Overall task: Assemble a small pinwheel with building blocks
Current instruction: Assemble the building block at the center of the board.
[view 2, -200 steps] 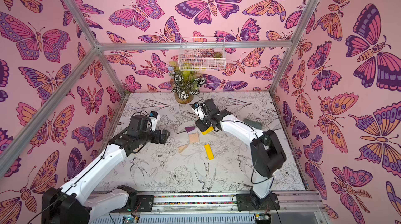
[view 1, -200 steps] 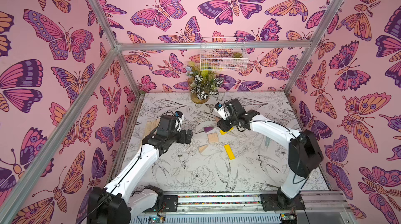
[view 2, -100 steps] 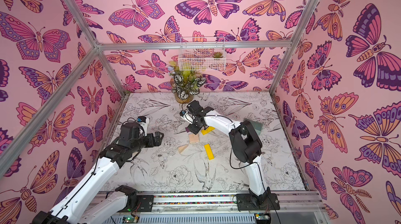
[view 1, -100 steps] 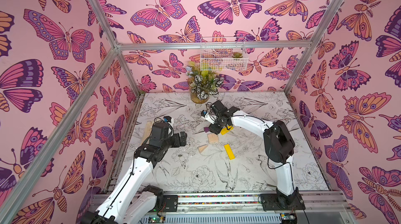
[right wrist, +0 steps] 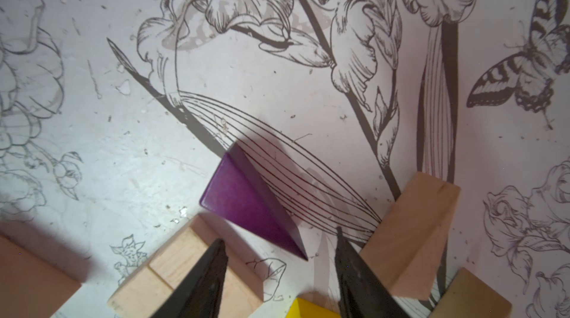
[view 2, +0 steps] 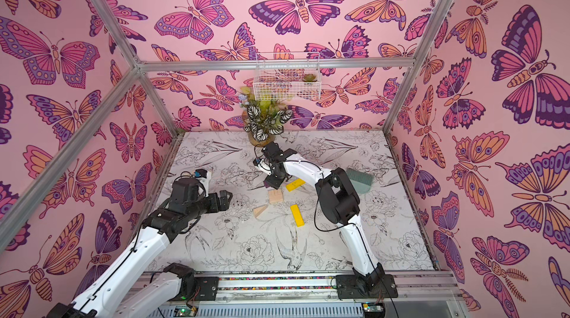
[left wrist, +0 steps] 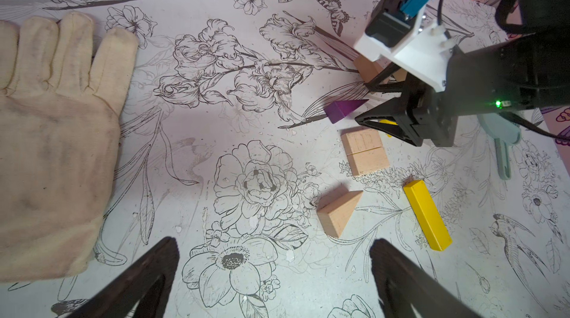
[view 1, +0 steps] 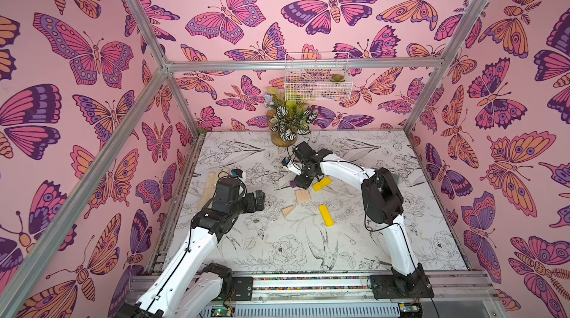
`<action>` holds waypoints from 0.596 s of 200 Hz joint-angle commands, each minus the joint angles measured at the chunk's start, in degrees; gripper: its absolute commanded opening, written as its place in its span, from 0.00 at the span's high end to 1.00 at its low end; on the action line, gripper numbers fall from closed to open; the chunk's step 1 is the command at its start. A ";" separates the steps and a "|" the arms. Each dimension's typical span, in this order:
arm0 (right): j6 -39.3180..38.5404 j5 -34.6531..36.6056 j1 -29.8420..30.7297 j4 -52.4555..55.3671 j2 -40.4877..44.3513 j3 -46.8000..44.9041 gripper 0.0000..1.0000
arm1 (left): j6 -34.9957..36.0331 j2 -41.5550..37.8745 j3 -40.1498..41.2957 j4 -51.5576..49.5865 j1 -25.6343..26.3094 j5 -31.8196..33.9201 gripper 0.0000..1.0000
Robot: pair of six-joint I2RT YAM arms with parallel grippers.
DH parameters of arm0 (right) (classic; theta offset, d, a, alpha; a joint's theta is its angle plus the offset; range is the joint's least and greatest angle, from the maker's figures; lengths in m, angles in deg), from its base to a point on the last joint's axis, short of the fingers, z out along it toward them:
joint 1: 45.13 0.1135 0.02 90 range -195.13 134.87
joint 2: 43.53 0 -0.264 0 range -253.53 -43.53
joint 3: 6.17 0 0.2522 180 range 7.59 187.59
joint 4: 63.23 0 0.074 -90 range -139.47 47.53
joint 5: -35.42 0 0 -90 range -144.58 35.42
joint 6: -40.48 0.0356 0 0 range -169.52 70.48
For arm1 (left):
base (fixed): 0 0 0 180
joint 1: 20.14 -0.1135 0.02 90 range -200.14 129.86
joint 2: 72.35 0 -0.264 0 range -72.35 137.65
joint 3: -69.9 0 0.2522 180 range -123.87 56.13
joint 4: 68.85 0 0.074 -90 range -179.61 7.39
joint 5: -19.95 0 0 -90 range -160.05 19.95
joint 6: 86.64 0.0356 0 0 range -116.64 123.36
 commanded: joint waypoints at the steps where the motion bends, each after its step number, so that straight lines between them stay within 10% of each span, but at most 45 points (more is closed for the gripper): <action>1: -0.41 -0.39 0.35 2.48 -2.24 3.27 0.41 | 0.04 -0.57 1.09 1.24 -0.37 0.56 0.00; 119: 4.00 -3.55 1.73 2.15 -7.69 9.33 0.73 | 0.15 0.11 1.52 1.20 -0.45 0.07 0.00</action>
